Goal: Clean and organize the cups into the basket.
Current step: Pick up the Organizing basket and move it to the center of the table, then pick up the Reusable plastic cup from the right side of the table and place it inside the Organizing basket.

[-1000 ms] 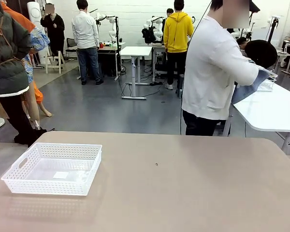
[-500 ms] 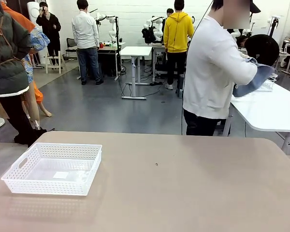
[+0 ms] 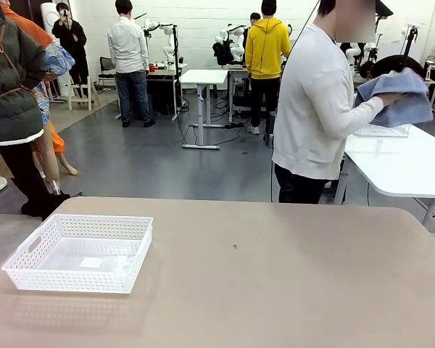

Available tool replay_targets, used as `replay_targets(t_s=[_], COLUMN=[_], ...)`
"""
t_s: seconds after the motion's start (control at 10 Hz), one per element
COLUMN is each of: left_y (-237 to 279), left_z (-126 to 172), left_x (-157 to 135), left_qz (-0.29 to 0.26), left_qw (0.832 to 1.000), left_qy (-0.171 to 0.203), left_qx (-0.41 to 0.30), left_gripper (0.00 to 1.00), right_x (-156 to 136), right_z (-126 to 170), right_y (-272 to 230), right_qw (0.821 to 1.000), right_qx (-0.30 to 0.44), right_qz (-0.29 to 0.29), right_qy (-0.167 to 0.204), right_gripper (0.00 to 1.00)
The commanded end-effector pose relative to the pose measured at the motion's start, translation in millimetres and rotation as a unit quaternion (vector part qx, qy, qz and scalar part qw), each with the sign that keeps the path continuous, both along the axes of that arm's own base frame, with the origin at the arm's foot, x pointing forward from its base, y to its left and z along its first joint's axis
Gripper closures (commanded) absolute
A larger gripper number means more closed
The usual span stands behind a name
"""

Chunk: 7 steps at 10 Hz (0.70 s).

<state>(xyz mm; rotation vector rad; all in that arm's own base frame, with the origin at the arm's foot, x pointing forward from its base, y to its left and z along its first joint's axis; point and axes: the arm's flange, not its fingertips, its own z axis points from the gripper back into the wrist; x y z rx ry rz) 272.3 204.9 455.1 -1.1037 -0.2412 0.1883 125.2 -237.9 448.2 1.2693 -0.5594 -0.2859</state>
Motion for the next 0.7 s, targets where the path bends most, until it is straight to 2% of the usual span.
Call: replay_targets(t_s=[0.0,0.6], left_y=[0.3,0.3], left_z=[1.7,1.7], left_x=[-0.4,-0.4], left_qz=[0.0,0.0], left_qw=[1.0,1.0], left_qy=[-0.002,-0.002], left_qx=[0.001,0.001], left_gripper=[0.0,0.0], right_x=[-4.4,-4.4], right_z=[0.3,0.3], right_y=[-1.3,-1.3], right_qw=[1.0,1.0], right_qx=[0.002,0.002], right_qz=[0.0,0.0], right_qy=[-0.009,-0.009], right_gripper=[0.0,0.0])
